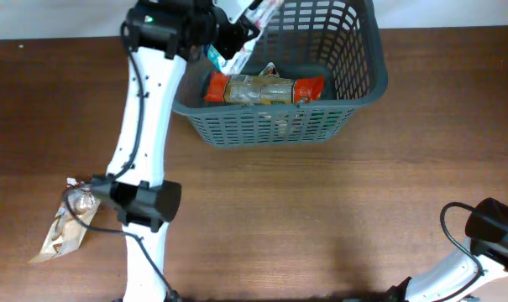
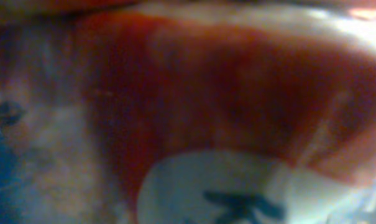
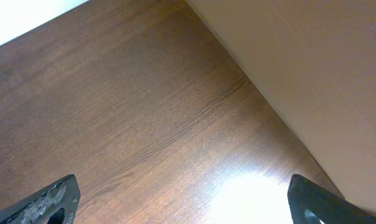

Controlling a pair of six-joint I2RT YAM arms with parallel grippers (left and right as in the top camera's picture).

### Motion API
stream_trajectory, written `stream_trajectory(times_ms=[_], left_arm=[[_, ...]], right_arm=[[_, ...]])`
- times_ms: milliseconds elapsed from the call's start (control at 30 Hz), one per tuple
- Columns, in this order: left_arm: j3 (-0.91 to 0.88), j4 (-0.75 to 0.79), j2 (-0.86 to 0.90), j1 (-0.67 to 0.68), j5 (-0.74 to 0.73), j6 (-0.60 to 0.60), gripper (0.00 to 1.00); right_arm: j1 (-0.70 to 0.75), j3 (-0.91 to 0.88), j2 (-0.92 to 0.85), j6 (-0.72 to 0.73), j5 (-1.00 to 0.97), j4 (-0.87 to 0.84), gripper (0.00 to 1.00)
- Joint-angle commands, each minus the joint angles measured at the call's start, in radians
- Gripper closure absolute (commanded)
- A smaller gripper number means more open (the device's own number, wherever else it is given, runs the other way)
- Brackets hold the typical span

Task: Pack container
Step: 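Lift the tissue pack with the left gripper toward the basket, then lower the tissue pack into the basket and open the left gripper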

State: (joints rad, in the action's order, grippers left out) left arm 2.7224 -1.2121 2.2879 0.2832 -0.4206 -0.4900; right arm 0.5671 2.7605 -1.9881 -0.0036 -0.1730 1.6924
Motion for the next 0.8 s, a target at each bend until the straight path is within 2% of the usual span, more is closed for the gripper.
stream_trajectory(times_ms=[0, 300, 767], left_arm=[[0.006, -0.008, 0.033, -0.004, -0.009, -0.024, 0.94], [0.005, -0.047, 0.084, -0.004, -0.008, -0.024, 0.87], [-0.008, -0.099, 0.141, -0.004, -0.008, -0.024, 0.87]], right_arm=[[0.003, -0.002, -0.003, 0.005, 0.005, 0.006, 0.01], [0.003, -0.002, -0.003, 0.005, 0.006, 0.006, 0.01], [0.003, -0.002, -0.003, 0.005, 0.005, 0.006, 0.02]])
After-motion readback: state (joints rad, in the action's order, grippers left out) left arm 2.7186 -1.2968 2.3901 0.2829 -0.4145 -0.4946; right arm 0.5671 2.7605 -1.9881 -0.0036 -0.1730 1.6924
